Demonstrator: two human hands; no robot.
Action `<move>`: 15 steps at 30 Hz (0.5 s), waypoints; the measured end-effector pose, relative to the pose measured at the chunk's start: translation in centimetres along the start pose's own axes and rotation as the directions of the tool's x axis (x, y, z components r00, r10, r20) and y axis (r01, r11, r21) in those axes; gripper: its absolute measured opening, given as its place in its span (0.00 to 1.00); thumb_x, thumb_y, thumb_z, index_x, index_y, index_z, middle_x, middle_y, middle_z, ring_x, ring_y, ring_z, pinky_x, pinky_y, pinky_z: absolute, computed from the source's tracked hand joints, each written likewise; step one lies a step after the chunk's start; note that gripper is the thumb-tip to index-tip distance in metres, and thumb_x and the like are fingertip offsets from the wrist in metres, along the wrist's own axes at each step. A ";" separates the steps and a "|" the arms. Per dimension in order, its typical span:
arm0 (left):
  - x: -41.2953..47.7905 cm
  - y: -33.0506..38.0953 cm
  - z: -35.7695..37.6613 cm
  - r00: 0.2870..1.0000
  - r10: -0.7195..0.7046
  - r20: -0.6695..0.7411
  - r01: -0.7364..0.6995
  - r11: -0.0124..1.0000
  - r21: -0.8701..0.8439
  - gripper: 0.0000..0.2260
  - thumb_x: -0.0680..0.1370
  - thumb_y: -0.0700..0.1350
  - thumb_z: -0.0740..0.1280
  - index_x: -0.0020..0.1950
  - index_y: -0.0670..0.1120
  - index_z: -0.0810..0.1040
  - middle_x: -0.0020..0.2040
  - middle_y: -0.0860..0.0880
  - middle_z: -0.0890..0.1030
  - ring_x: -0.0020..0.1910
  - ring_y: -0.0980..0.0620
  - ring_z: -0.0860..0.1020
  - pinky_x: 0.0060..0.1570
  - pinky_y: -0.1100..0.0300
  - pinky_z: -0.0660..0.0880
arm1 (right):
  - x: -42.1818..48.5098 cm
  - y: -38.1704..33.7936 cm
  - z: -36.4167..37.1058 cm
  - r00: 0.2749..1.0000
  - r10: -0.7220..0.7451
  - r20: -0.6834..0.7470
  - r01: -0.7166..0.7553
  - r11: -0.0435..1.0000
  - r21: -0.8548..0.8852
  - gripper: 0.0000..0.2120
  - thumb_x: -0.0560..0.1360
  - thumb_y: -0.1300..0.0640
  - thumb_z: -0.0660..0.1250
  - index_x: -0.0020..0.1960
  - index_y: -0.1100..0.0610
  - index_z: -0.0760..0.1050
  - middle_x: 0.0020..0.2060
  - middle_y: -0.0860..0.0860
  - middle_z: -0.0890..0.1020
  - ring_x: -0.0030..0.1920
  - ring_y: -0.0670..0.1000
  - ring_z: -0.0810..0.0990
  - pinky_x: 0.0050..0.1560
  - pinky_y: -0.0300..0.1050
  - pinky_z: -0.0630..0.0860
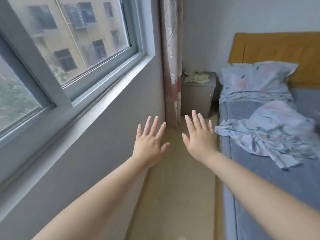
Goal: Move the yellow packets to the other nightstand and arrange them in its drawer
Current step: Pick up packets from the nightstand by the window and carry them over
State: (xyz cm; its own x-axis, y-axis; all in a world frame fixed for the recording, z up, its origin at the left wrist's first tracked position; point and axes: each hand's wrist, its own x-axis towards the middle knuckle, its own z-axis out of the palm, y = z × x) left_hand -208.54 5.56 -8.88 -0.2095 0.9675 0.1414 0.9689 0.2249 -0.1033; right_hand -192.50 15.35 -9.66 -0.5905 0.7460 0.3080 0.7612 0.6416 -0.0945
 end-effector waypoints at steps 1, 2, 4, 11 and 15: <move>2.8 0.2 0.8 0.999 0.031 -0.011 -0.031 0.999 -0.011 0.31 0.80 0.62 0.50 0.79 0.52 0.44 0.79 0.47 0.42 0.77 0.45 0.37 0.73 0.44 0.41 | 1.8 1.5 1.0 0.999 0.036 0.005 -0.036 0.999 -0.005 0.30 0.79 0.45 0.49 0.77 0.57 0.56 0.77 0.57 0.54 0.76 0.58 0.55 0.72 0.63 0.54; 5.6 0.4 1.5 0.998 0.061 -0.017 -0.061 0.998 -0.013 0.31 0.80 0.62 0.51 0.79 0.53 0.45 0.79 0.47 0.42 0.77 0.45 0.38 0.73 0.43 0.41 | 3.9 3.0 2.0 0.998 0.059 0.013 -0.059 0.998 -0.018 0.29 0.80 0.45 0.50 0.78 0.56 0.52 0.77 0.56 0.50 0.77 0.57 0.51 0.73 0.61 0.50; 11.7 0.8 2.8 0.993 0.121 -0.018 -0.121 0.993 -0.003 0.31 0.80 0.62 0.51 0.79 0.53 0.45 0.79 0.47 0.42 0.77 0.45 0.38 0.73 0.43 0.41 | 8.6 5.9 3.9 0.996 0.088 0.029 -0.087 0.995 -0.042 0.30 0.80 0.45 0.51 0.78 0.55 0.48 0.78 0.55 0.47 0.77 0.56 0.48 0.73 0.60 0.47; 33.2 2.3 6.2 0.995 0.097 -0.008 -0.097 0.991 -0.088 0.31 0.81 0.61 0.51 0.79 0.53 0.44 0.79 0.48 0.42 0.77 0.45 0.38 0.73 0.43 0.43 | 26.2 15.5 7.5 0.980 0.182 0.083 -0.177 0.982 -0.064 0.30 0.81 0.44 0.49 0.78 0.54 0.45 0.78 0.54 0.45 0.77 0.54 0.47 0.74 0.59 0.47; 43.9 2.3 8.2 0.993 0.119 0.014 -0.117 0.987 -0.115 0.30 0.81 0.59 0.51 0.79 0.51 0.44 0.79 0.47 0.41 0.77 0.45 0.38 0.74 0.43 0.43 | 35.1 20.4 10.3 0.968 0.222 0.118 -0.214 0.974 -0.072 0.29 0.81 0.44 0.48 0.78 0.54 0.45 0.78 0.53 0.45 0.77 0.54 0.46 0.74 0.59 0.47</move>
State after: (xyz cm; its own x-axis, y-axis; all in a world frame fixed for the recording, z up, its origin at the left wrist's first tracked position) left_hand -216.61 49.55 -11.02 -0.0946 0.9890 0.1142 0.9954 0.0958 -0.0053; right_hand -200.48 56.50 -10.55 -0.4343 0.8854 0.1658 0.8874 0.4521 -0.0899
